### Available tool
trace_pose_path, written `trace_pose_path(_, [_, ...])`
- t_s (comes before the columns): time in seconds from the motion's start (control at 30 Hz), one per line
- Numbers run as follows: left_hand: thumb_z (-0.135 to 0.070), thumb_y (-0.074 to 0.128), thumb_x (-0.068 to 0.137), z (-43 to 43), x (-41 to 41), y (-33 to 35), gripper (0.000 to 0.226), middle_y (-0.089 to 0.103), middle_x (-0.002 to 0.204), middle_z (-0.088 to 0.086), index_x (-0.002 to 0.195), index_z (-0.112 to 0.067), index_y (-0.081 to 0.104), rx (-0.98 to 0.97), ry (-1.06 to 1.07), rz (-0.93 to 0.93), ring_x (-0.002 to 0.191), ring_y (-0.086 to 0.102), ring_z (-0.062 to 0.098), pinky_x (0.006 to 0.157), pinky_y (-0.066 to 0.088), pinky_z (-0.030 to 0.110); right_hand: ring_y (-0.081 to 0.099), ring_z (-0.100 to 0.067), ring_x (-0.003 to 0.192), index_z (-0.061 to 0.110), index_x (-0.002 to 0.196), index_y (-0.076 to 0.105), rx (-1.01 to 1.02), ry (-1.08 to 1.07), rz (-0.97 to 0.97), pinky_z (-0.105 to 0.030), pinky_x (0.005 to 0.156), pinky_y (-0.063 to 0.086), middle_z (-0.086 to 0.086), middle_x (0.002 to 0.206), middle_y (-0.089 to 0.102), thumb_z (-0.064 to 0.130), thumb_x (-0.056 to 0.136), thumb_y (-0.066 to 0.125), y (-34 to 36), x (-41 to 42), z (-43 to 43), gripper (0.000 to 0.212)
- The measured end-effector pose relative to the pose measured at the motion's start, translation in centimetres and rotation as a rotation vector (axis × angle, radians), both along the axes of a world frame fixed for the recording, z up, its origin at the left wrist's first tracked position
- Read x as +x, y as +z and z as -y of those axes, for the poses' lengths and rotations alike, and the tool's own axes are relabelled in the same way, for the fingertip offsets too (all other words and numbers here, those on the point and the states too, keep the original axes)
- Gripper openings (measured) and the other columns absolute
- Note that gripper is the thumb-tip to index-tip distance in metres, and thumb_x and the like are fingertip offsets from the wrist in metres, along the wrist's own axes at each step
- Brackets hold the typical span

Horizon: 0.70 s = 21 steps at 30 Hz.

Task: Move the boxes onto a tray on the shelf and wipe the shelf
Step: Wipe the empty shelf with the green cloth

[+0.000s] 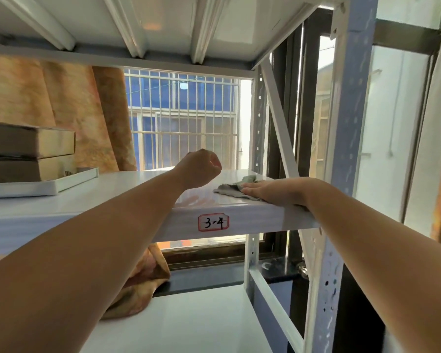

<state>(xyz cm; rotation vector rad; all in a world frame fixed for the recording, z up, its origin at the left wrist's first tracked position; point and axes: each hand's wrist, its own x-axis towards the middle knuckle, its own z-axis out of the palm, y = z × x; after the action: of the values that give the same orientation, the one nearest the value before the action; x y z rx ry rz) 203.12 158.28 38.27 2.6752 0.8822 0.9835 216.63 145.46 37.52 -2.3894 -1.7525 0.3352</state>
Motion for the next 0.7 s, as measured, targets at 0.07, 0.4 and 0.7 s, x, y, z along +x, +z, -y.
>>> trace_pose_path(0.07, [-0.010,0.048,0.091,0.0,-0.3,0.0,0.027,0.068,0.112,0.010,0.109,-0.002,0.067,-0.010,-0.010,-0.008,0.096,0.059,0.018,0.082,0.042,0.024,0.024,-0.027,0.142,0.051,0.145,0.017,-0.017,0.006,0.036,-0.046,0.113,0.013,-0.002,0.157,0.021,0.061,0.096,0.020,-0.1,-0.3,-0.5,0.051])
trace_pose_path(0.4, [-0.013,0.049,0.091,-0.5,-5.4,0.5,0.025,0.069,0.109,0.008,0.105,-0.007,0.069,0.029,0.064,-0.101,0.091,0.056,0.017,0.081,0.042,0.026,0.047,-0.023,0.127,0.049,0.146,0.016,-0.019,0.256,-0.004,-0.038,0.096,0.031,-0.010,0.150,0.036,0.057,0.098,0.018,-0.2,-8.6,-2.8,0.049])
trace_pose_path(0.7, [-0.014,0.049,0.090,-1.8,-12.7,0.6,0.025,0.068,0.109,0.009,0.104,-0.009,0.069,-0.012,0.191,-0.060,0.098,0.059,0.023,0.083,0.045,0.030,0.015,-0.023,0.146,0.038,0.150,0.016,0.049,0.419,0.021,-0.042,0.114,0.011,-0.001,0.159,0.017,0.052,0.100,0.015,-0.6,-16.4,-5.2,0.052])
